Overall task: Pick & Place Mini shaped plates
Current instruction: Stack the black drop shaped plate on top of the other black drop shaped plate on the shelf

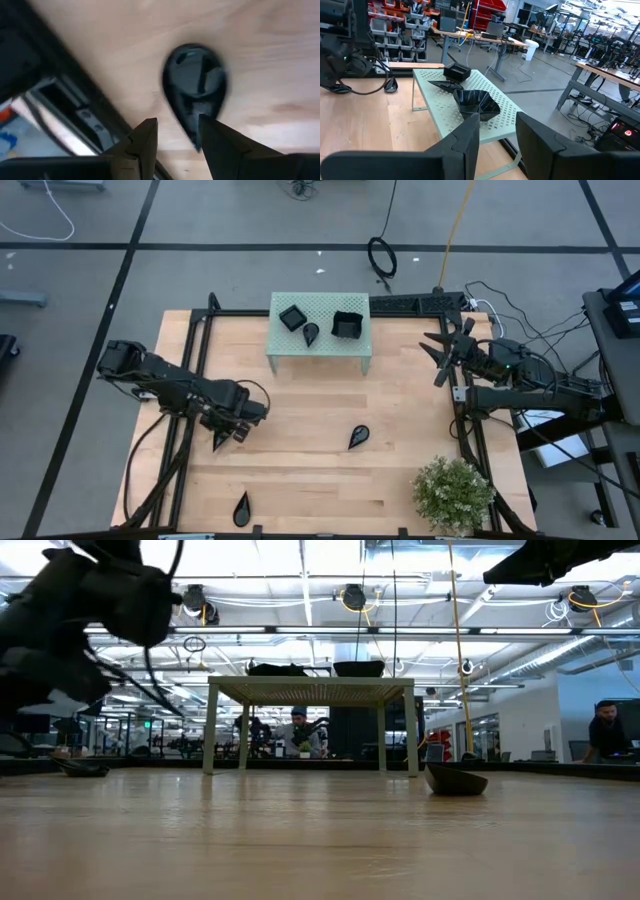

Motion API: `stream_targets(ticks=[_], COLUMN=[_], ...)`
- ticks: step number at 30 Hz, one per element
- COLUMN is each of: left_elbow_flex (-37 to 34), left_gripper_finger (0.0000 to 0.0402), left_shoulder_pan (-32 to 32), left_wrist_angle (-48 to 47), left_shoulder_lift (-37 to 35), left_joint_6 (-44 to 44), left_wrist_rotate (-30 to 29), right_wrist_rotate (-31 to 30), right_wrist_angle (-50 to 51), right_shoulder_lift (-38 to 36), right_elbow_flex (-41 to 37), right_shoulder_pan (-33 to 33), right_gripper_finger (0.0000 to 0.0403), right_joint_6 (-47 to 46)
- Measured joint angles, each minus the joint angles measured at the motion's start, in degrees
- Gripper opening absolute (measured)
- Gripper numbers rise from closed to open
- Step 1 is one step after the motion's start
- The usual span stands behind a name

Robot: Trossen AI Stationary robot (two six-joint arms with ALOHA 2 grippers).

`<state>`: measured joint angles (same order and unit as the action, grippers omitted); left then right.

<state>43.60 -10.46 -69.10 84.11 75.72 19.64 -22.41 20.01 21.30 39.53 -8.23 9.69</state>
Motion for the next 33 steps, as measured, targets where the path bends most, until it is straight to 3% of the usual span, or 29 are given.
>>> stream_targets(ticks=[14,26,33], left_elbow_flex=[-8.4,-8.0,-7.4], left_gripper_finger=[0.0147,0.0147,0.0147], left_shoulder_pan=[-5.3,-5.6,-5.6], left_wrist_angle=[13.9,15.1,15.6], left_shoulder_lift=[-0.1,0.1,-3.9], left_joint_6=[14.3,13.0,13.3], left_wrist_rotate=[1.4,0.6,-2.9], right_wrist_rotate=[0.0,0.0,0.0], right_wrist_angle=[0.0,0.0,0.0], right_shoulder_lift=[0.0,0.0,0.0], right_elbow_flex=[0.0,0.0,0.0], right_shoulder_pan=[0.0,0.0,0.0], right_gripper_finger=[0.0116,0.0116,0.0116], right_joint_6=[0.0,0.0,0.0])
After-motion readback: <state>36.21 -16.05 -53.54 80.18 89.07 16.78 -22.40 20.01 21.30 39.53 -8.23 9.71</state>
